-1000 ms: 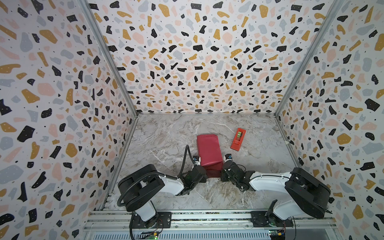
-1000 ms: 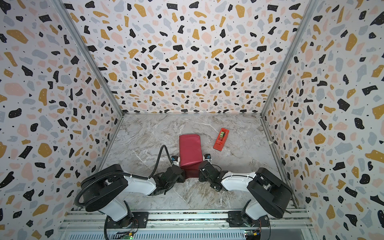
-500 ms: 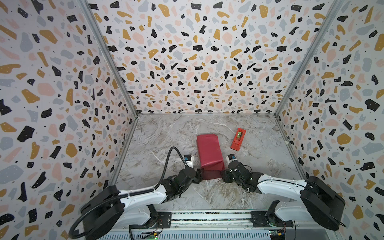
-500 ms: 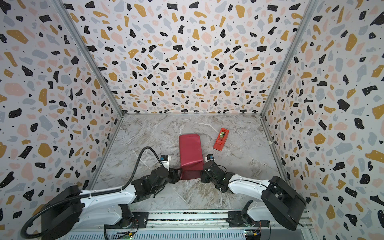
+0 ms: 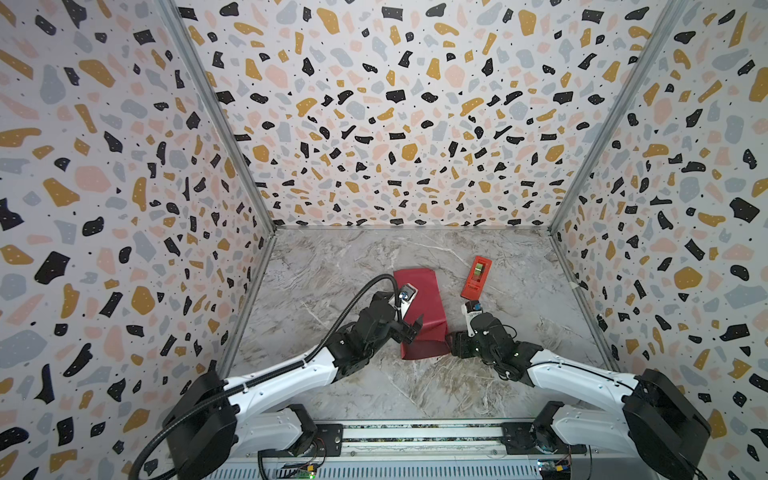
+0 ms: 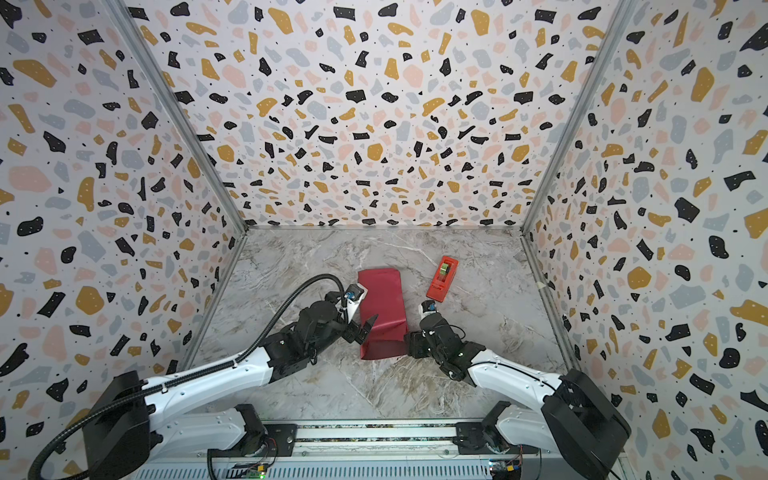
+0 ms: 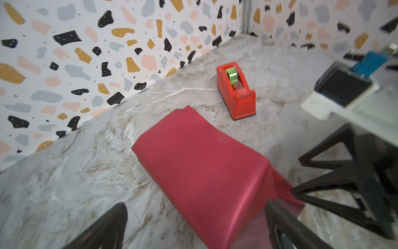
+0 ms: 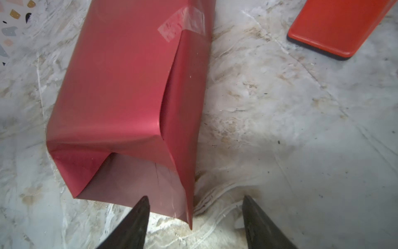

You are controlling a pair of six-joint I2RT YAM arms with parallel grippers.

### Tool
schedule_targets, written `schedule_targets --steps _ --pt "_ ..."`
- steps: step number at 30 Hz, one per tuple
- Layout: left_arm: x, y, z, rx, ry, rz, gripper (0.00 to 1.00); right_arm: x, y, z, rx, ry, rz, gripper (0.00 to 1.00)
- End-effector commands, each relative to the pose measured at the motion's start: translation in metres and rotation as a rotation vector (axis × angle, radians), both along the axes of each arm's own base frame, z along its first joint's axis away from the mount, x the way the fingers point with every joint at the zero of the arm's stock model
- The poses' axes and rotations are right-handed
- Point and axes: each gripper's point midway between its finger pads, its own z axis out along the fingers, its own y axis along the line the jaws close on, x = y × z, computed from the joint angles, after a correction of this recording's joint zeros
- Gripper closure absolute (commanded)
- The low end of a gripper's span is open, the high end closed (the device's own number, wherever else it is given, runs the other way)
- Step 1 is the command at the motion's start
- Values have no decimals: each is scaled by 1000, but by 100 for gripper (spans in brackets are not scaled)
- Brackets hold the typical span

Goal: Wrap the gift box in paper

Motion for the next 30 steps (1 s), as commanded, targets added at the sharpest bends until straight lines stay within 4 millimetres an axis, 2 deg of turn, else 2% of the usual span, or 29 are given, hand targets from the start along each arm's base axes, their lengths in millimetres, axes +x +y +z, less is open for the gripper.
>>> schedule_targets --steps 1,2,6,12,23,30 --pt "38 -1 19 39 -74 -28 5 5 11 6 38 -32 35 31" --pt "45 -3 18 50 -62 -27 6 5 13 5 44 -32 36 31" --pt "59 -26 -9 160 -29 -125 9 9 19 -4 67 -23 24 32" --pt "73 -35 -45 345 2 -200 12 19 20 -19 35 -15 -14 32" --pt "57 -33 -88 437 53 -300 13 34 10 -35 -62 -39 -77 36" --pt "56 -30 -98 488 65 -315 13 41 16 -37 -71 -67 -79 40"
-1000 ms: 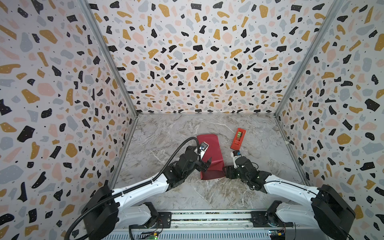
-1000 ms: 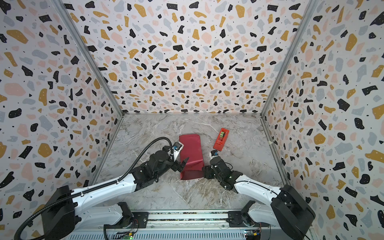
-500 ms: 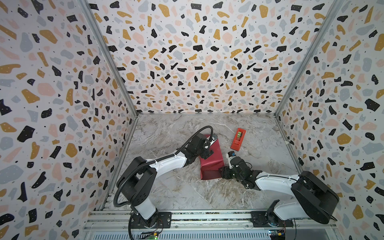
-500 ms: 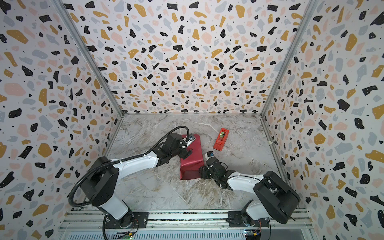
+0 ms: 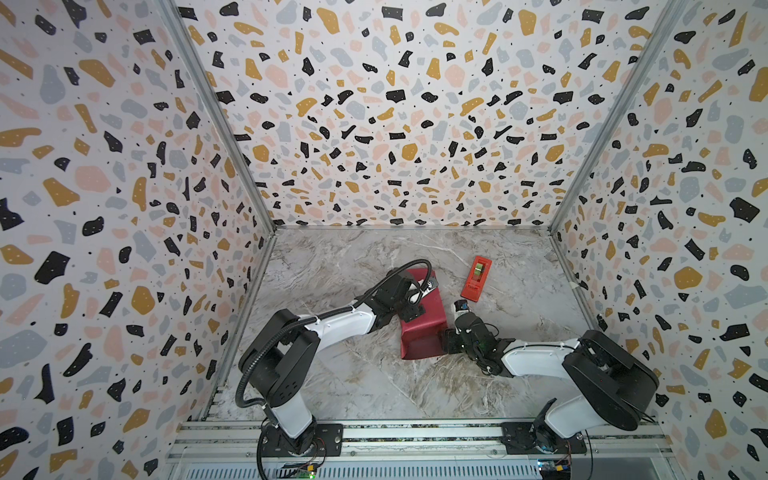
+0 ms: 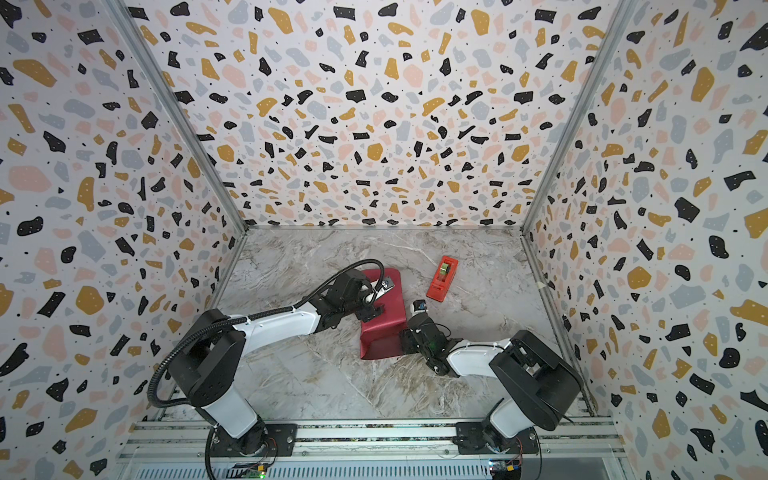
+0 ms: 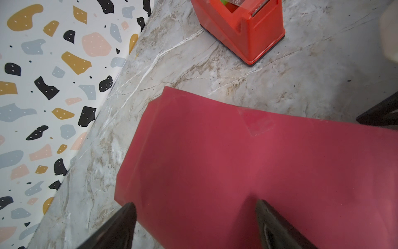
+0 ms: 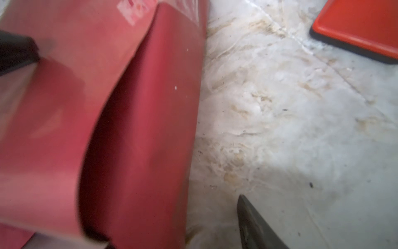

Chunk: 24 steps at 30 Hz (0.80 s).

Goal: Wrap the gift box in paper

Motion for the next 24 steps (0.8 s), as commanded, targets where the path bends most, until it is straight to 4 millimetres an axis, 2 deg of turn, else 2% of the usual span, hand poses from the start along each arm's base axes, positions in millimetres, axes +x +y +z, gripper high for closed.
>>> schedule_targets --steps 1,6,13,24 --pt "-12 6 -28 86 58 -36 12 6 1 0 -28 -18 -10 42" --pt "-13 6 -29 86 58 -38 12 8 2 -4 -48 -21 -8 50" --pt "-12 4 -27 80 55 -31 12 -4 2 -15 -62 8 4 63" --pt "-12 4 -24 73 50 -25 13 -16 -6 -21 -71 25 9 81"
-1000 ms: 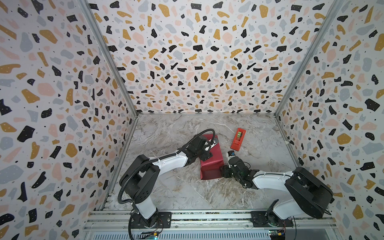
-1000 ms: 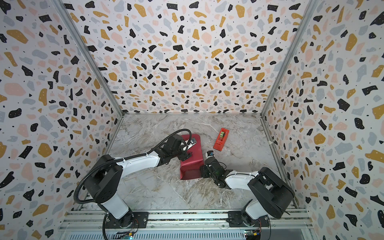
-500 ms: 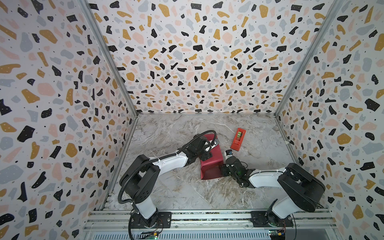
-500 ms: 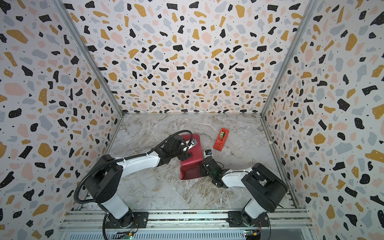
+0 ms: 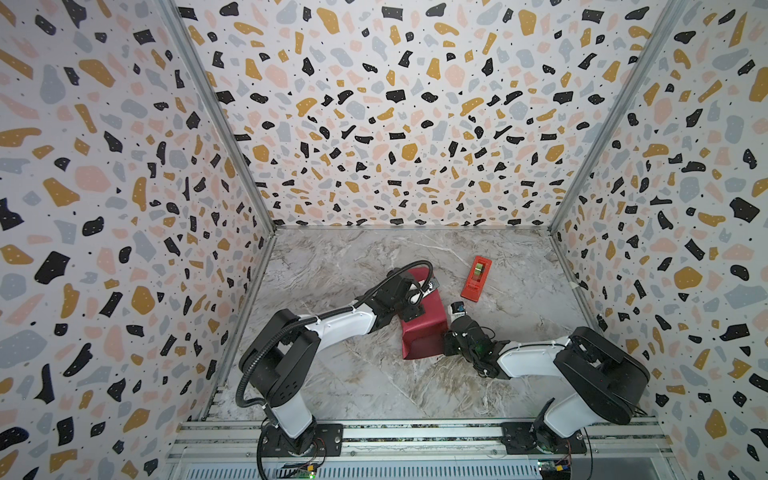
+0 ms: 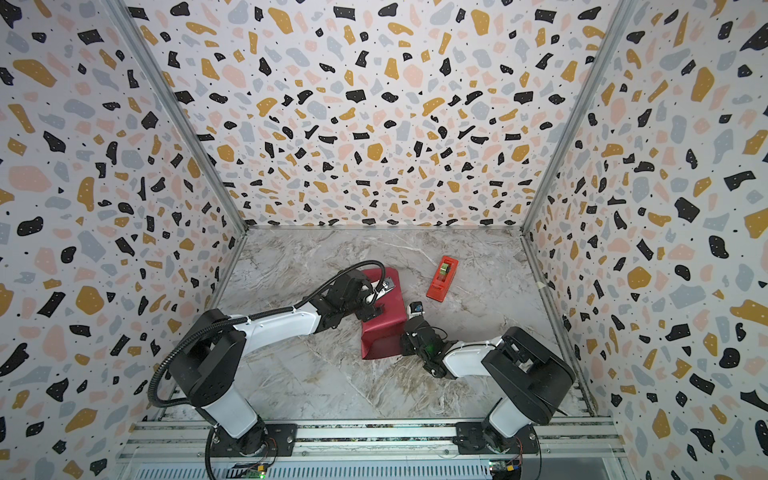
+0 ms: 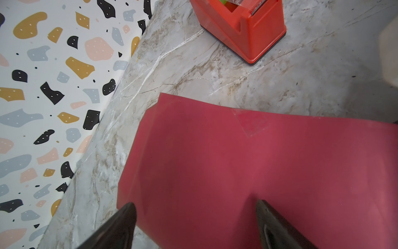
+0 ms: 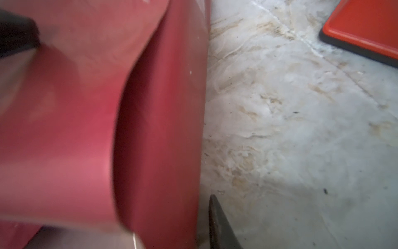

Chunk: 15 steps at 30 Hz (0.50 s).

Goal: Wrap the gift box in paper

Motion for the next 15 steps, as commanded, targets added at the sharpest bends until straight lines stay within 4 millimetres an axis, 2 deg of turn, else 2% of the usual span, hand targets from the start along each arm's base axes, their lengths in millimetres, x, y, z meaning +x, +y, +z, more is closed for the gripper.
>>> schedule_targets --steps 1,13,15 --pt "-12 4 -24 59 64 -12 13 -13 -10 -16 -47 53 1 82" --pt "-13 3 -22 49 62 -10 13 -7 -4 -26 -70 68 6 100" --pt "-13 3 -21 47 61 -8 13 -7 -4 -27 -71 68 3 100"
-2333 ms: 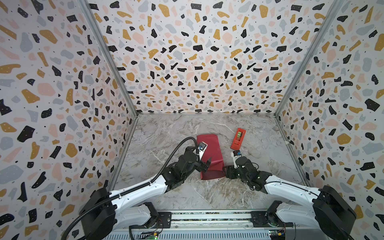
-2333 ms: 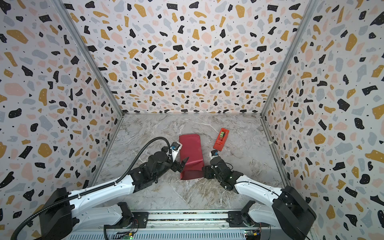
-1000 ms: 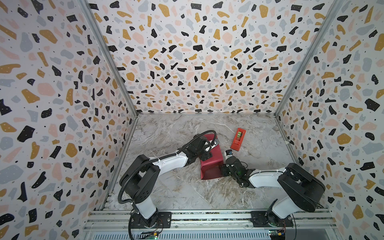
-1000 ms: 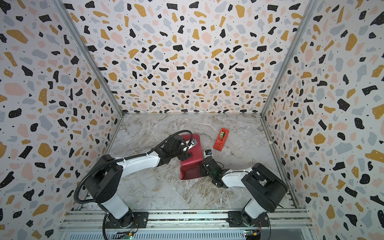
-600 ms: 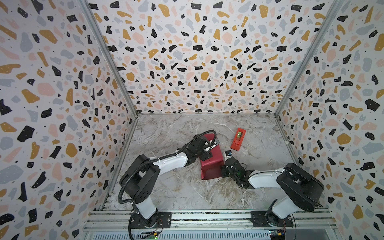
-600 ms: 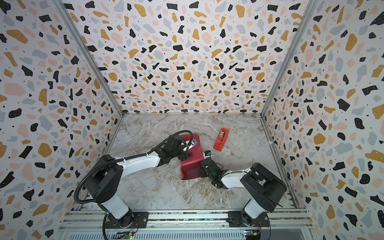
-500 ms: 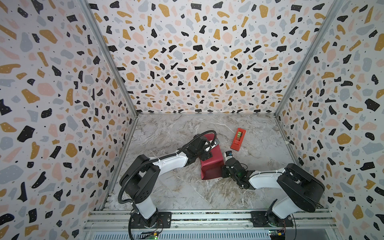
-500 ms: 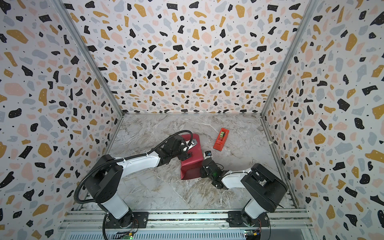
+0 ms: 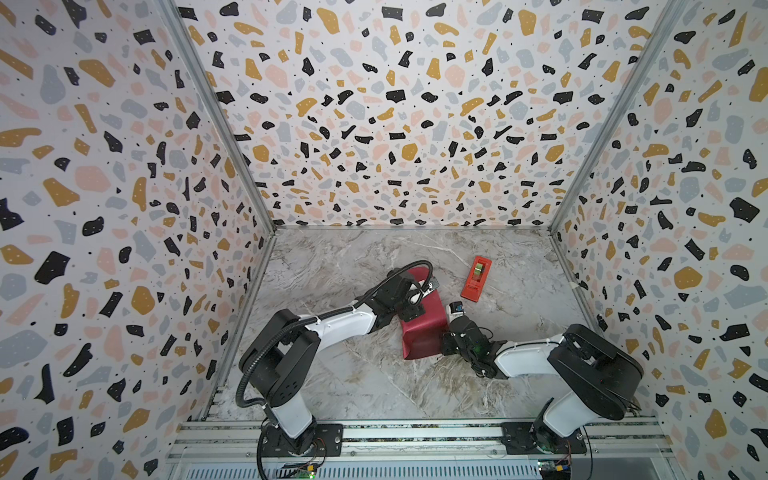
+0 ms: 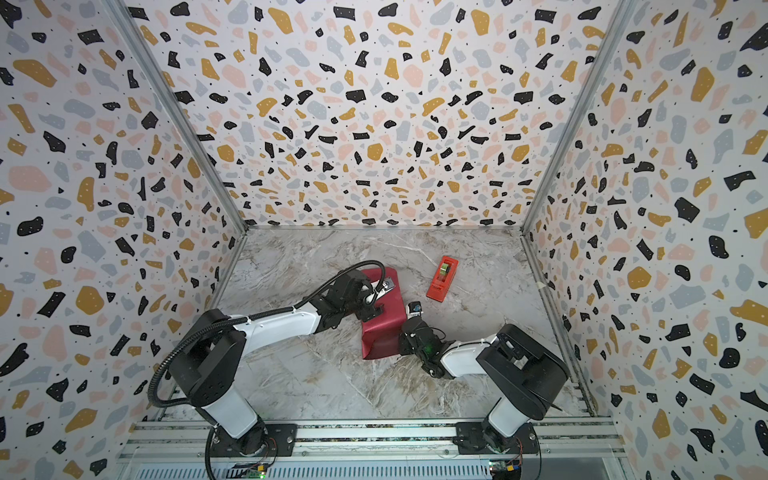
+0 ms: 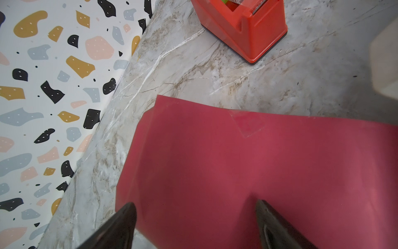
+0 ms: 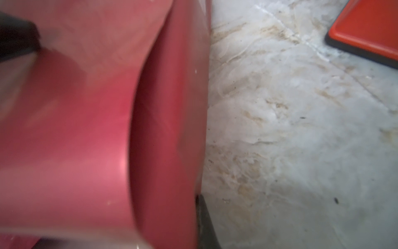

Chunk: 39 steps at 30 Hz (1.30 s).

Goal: Wrap the gift box in paper

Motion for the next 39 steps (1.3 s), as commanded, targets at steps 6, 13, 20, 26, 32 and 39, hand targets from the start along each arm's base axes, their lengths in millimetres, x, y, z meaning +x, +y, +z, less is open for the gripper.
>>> schedule_targets --steps 6,13,20,26,32,39 --pt "-11 2 -13 27 52 0 13 -17 -14 -19 -75 85 8 81" --pt "-11 2 -8 15 43 5 13 -36 -26 -16 -58 109 23 62" --pt "-9 2 -7 12 41 11 13 -40 -27 -23 -61 121 32 74" --pt "-9 1 -5 0 47 19 12 -31 -20 -28 -77 122 36 97" --pt "-11 -7 27 -149 73 66 8 -30 -20 -26 -72 121 29 100" --pt "-37 37 67 -521 122 359 4 -41 -28 -10 -47 110 48 56"
